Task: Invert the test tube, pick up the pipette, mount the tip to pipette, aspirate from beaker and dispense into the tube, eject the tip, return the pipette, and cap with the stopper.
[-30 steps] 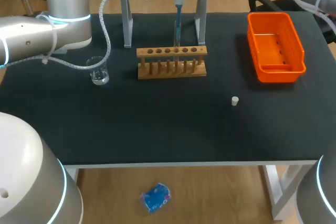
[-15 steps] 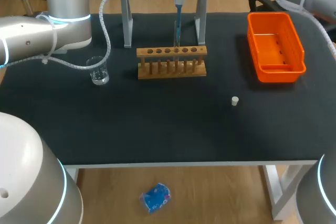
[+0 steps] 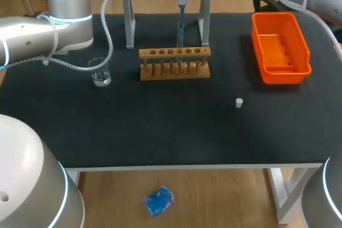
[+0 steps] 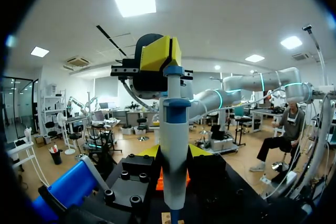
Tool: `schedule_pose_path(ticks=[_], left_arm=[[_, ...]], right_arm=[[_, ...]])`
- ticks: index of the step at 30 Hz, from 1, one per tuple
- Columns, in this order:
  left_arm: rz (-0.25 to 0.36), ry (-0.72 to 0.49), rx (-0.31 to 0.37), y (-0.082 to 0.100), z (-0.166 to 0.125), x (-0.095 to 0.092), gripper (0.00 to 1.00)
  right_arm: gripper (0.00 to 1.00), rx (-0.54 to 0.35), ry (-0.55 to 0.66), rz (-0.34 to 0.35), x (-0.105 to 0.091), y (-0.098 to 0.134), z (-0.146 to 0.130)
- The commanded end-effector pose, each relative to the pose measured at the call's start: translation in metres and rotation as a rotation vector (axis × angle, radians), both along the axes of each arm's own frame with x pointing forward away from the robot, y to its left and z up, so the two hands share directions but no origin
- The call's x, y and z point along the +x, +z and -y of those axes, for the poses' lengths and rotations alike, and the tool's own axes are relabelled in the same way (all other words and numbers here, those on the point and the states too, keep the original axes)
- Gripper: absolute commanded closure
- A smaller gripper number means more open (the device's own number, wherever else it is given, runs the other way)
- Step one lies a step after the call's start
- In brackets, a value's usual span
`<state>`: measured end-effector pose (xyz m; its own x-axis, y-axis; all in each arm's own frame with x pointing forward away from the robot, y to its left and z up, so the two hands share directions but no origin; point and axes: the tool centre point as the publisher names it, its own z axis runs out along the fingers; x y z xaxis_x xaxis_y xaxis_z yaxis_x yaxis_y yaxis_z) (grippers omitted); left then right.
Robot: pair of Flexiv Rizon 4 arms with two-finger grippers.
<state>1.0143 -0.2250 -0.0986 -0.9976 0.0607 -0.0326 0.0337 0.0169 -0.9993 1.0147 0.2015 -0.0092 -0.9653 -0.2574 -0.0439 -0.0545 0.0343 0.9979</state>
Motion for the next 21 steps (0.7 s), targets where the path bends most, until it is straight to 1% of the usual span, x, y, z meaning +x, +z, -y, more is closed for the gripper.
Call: schedule_pose_path(ticks=[1, 21], left_arm=[[0.001, 0.002, -0.001, 0.0003, 0.0000, -0.0006, 1.00], [0.001, 0.002, -0.001, 0.0003, 0.0000, -0.0006, 1.00]], right_arm=[[1.00, -0.001, 0.011, -0.004, 0.0022, -0.0023, -0.0009], [1.00, 0.003, 0.016, -0.025, 0.0004, -0.0120, -0.0022]])
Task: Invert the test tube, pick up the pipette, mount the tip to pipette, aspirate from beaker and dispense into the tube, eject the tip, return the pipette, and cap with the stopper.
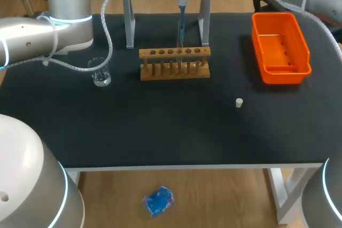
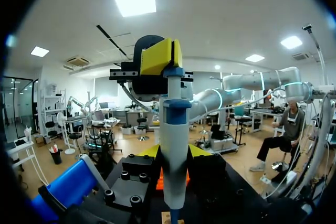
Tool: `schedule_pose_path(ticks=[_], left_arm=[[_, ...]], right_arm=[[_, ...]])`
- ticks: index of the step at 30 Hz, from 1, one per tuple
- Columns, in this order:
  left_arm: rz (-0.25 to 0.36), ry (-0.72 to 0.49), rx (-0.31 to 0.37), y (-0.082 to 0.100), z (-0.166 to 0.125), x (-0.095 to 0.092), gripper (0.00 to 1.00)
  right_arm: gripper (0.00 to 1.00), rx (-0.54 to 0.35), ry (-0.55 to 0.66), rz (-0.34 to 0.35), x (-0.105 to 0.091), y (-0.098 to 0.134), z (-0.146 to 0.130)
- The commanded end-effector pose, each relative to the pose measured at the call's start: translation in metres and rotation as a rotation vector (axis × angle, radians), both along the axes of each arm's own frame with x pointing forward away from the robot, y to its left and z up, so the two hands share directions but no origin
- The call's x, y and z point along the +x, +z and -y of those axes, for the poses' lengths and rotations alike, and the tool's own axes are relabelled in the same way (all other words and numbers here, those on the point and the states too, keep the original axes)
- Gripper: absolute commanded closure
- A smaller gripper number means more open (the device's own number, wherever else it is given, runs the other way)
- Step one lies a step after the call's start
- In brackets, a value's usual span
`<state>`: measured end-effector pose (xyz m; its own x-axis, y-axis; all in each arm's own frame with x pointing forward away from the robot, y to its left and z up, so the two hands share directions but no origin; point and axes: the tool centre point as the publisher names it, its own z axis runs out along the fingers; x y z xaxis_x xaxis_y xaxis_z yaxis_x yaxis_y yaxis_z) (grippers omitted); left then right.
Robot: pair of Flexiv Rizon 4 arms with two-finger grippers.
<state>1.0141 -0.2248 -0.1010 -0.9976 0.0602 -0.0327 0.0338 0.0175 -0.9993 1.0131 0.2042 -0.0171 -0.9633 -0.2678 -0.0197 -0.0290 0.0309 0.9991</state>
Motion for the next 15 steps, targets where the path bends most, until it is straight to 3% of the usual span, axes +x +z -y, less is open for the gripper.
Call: schedule_pose_path(ticks=[1, 15], left_arm=[[0.001, 0.001, -0.002, 0.0028, 0.0002, -0.0003, 1.00], [0.001, 0.001, -0.002, 0.0028, 0.0002, -0.0003, 1.00]], right_arm=[[1.00, 0.000, 0.005, 0.001, 0.0019, -0.0045, 0.0004], [1.00, 0.000, 0.000, -0.011, 0.0004, -0.0105, 0.0023]])
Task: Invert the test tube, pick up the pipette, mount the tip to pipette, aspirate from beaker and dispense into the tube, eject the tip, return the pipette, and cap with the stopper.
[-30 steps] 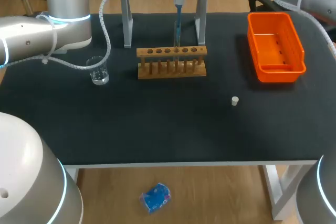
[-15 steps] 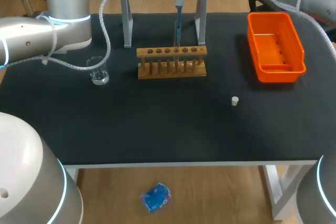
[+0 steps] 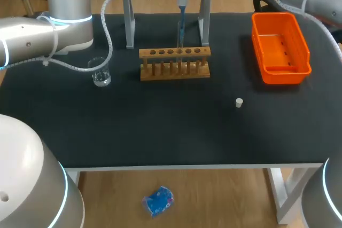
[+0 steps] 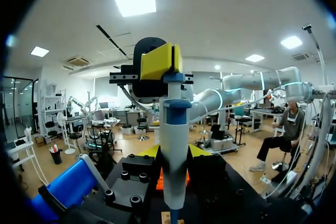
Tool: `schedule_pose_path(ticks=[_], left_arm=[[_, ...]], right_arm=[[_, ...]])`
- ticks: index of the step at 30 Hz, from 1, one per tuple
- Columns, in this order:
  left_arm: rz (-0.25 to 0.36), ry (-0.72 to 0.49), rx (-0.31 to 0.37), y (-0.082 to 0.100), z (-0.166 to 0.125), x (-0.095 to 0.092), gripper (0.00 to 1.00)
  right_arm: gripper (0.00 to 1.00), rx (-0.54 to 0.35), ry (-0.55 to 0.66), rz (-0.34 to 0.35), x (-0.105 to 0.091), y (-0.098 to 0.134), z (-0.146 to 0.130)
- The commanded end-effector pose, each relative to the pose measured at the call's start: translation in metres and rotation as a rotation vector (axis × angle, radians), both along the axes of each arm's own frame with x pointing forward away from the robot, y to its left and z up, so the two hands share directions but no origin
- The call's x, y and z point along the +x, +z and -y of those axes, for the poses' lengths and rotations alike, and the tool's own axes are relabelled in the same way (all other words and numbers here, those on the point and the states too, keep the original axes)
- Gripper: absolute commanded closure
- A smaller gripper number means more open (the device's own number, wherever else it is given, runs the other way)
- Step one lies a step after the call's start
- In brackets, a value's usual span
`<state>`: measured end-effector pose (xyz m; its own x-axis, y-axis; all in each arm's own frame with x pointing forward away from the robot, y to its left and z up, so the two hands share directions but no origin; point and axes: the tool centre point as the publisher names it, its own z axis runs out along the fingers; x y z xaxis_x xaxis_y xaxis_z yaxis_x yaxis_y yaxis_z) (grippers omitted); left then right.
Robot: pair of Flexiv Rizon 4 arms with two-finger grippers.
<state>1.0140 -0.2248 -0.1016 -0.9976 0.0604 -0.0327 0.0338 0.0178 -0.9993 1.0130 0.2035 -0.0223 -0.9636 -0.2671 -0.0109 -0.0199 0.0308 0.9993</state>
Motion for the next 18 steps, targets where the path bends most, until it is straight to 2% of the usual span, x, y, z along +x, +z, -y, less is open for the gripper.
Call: schedule_pose_path(ticks=[1, 18], left_arm=[[0.001, 0.001, -0.002, 0.0033, 0.0002, -0.0002, 1.00], [0.001, 0.001, -0.002, 0.0033, 0.0002, -0.0002, 1.00]], right_arm=[[1.00, 0.000, 0.001, -0.003, 0.0003, -0.0057, 0.0019], [1.00, -0.006, 0.004, -0.024, -0.0016, -0.0149, 0.0020]])
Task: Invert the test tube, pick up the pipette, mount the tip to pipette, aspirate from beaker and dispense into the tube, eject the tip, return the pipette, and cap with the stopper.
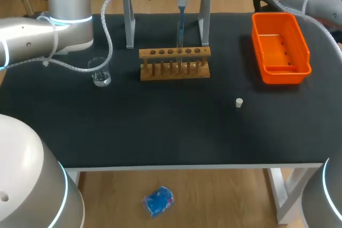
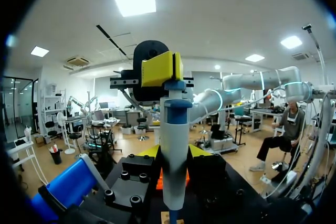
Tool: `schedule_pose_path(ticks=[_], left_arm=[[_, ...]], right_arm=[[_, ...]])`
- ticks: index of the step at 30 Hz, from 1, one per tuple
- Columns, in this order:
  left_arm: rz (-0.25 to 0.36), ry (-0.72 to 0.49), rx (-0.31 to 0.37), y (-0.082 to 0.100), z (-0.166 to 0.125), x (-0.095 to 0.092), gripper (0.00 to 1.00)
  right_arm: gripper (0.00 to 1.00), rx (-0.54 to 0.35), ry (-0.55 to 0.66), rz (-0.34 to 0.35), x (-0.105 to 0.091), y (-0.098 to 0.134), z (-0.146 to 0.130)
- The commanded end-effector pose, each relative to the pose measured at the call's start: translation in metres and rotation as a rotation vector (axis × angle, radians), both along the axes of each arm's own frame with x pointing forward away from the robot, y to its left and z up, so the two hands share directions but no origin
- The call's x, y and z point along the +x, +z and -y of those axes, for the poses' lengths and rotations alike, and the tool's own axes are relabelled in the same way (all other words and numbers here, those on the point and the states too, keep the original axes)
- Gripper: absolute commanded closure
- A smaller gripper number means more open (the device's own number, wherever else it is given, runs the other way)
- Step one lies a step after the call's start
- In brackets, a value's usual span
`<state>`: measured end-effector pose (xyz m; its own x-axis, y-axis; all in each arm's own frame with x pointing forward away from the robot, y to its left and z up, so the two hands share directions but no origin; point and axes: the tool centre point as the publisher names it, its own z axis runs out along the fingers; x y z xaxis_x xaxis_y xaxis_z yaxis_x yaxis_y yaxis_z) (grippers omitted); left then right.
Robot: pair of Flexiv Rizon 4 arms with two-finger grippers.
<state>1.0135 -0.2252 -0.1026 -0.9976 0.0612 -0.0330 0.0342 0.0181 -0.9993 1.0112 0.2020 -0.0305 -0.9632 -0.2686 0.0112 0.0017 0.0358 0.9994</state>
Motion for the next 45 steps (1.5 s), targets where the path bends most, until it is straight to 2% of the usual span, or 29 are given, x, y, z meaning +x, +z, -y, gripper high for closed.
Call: schedule_pose_path(ticks=[1, 21, 45], left_arm=[[0.001, 0.002, -0.002, 0.004, 0.000, 0.000, 1.00], [0.001, 0.002, -0.002, 0.004, 0.000, 0.000, 1.00], [0.001, 0.002, -0.002, 0.004, 0.000, 0.000, 1.00]], right_arm=[[1.00, -0.002, 0.002, -0.003, 0.000, -0.007, 0.000], [1.00, -0.001, -0.001, -0.022, -0.002, -0.015, 0.000], [1.00, 0.016, -0.002, 0.074, 0.004, 0.024, -0.001]])
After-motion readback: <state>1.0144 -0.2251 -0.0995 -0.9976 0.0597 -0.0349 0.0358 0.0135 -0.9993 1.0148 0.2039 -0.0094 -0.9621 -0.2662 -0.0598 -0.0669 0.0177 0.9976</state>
